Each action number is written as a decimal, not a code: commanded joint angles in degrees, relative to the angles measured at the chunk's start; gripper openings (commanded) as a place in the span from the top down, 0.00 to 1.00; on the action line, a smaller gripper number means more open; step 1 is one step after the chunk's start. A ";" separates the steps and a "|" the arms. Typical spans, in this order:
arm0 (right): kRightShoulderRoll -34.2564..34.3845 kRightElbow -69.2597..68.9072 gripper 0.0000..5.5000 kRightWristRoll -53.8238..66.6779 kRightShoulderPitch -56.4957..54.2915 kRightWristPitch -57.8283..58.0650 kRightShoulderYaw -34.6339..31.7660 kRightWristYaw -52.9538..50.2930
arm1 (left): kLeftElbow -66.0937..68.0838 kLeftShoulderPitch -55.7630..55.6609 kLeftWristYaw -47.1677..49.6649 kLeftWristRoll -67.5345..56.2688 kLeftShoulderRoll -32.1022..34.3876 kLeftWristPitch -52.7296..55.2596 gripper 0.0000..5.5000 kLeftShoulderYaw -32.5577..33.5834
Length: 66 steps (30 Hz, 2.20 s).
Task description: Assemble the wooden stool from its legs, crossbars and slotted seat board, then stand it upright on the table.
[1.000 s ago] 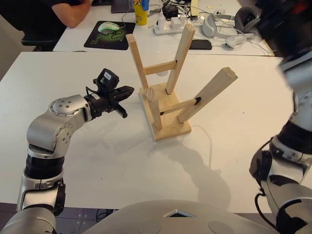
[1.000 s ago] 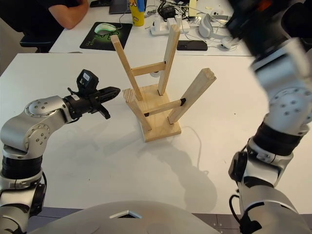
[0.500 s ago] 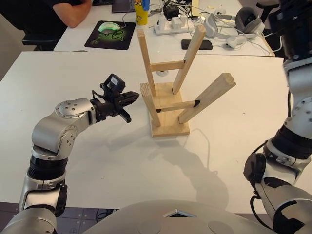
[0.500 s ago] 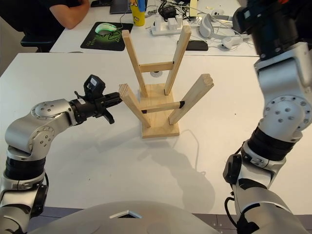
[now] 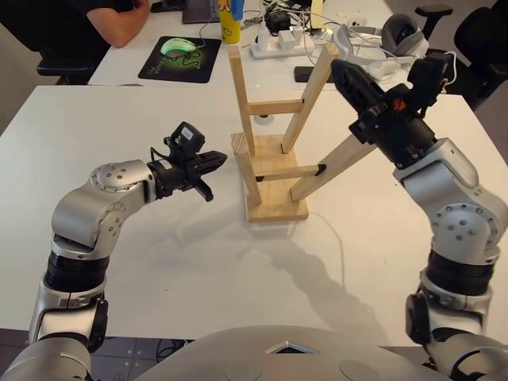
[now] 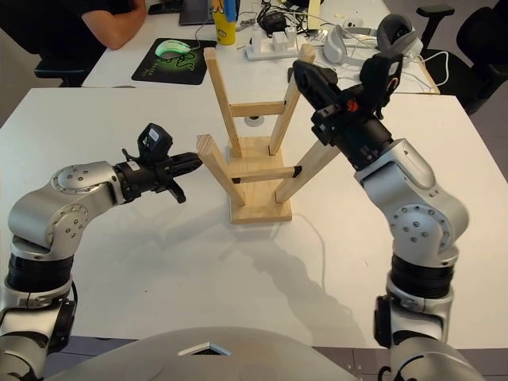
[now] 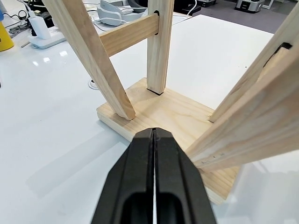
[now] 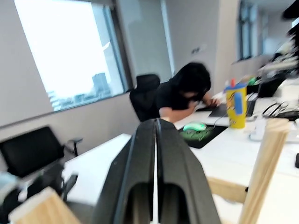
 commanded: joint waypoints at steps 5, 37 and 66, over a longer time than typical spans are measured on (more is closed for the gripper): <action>-0.66 3.96 1.00 12.67 -15.26 -3.91 -12.90 -5.45 | -0.80 1.91 0.87 1.41 0.10 -0.05 1.00 -0.67; -6.09 3.53 1.00 1.25 2.57 5.33 6.69 -2.27 | -0.89 0.57 0.62 2.44 -1.39 0.41 1.00 -2.81; 3.02 -12.46 1.00 -14.94 27.58 7.81 3.35 -14.98 | -21.55 17.54 27.72 11.02 -18.81 6.38 1.00 0.29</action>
